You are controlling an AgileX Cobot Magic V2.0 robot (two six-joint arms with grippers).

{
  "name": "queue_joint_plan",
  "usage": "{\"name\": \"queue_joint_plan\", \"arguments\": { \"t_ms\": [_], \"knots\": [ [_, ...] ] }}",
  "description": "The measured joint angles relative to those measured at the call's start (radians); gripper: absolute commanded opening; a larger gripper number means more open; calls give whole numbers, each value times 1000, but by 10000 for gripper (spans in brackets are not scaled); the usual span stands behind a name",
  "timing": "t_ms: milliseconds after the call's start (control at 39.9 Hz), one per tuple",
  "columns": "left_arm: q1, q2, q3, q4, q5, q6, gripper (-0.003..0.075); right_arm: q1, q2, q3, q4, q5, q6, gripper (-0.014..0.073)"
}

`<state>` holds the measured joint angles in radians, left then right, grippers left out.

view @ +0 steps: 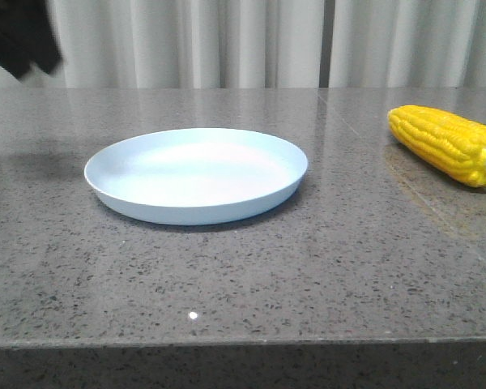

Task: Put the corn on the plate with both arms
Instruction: 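Withdraw the left gripper upward away from the plate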

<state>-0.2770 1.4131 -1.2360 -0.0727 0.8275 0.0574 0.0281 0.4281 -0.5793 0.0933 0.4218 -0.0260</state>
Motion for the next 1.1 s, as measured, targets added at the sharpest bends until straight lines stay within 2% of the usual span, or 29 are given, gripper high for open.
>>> {"name": "queue_joint_plan", "arguments": {
  "t_ms": [125,376,451,677,953,1103],
  "knots": [
    [7,-157,107,51,-36,-7,-20,0,0,0,0,0,0,549],
    [7,-516,405,106,-273,-22,-20,0,0,0,0,0,0,549],
    [9,-629,490,148,-308,-45,-20,0,0,0,0,0,0,549],
    [9,-934,657,363,-256,-226,-20,0,0,0,0,0,0,549],
    [10,-1257,742,384,-238,-257,-20,0,0,0,0,0,0,549],
    [10,-1342,765,384,-238,-257,-20,0,19,-2,14,14,0,549]
  ]
}}
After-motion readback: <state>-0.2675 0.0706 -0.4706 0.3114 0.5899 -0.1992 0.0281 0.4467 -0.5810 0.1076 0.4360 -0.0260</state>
